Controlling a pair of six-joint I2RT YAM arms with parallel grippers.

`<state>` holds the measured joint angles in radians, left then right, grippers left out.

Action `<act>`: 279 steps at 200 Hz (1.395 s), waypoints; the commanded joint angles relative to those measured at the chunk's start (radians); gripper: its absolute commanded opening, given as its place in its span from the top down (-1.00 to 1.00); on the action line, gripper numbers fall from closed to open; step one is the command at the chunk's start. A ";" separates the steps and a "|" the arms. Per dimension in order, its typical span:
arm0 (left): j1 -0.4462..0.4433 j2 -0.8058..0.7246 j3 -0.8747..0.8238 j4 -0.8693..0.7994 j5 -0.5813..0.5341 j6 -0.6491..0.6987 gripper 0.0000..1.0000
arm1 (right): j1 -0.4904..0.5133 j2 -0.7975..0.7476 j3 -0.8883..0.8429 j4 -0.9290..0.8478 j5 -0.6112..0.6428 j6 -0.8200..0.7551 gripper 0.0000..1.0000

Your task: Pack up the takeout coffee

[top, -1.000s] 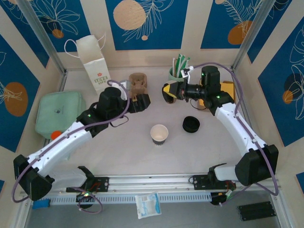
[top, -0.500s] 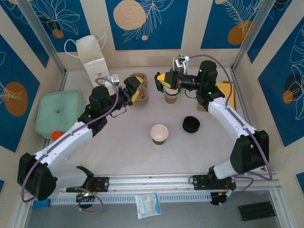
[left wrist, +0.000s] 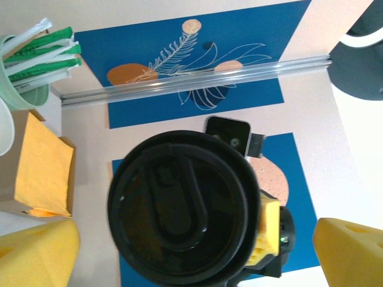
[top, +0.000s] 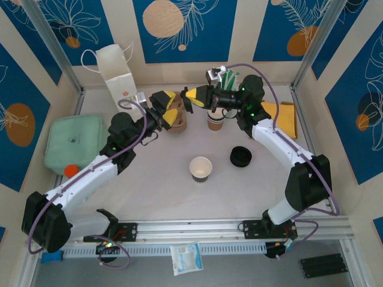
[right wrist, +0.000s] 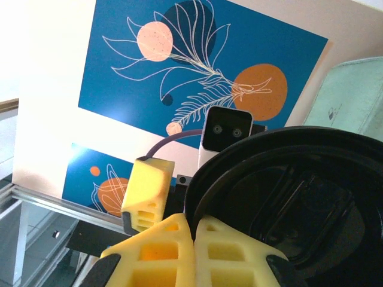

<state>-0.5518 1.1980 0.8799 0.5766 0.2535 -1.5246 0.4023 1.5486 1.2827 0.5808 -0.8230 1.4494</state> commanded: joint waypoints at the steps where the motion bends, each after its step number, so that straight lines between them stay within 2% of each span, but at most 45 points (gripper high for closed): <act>1: 0.006 -0.009 -0.012 0.106 -0.014 -0.048 -0.99 | 0.018 0.001 0.033 0.053 0.022 0.025 1.00; 57: 0.003 0.003 -0.020 0.130 -0.022 -0.075 -1.00 | 0.036 0.001 0.032 0.090 0.028 0.038 1.00; 113: -0.011 0.041 -0.004 0.174 -0.016 -0.106 -0.92 | 0.047 0.007 0.035 0.133 0.023 0.049 1.00; 279: -0.028 0.083 0.024 0.202 -0.022 -0.106 -0.77 | 0.067 0.017 0.011 0.152 0.017 0.058 1.00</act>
<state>-0.5682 1.2736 0.8734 0.7219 0.2424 -1.6260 0.4595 1.5593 1.2831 0.6998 -0.8085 1.5009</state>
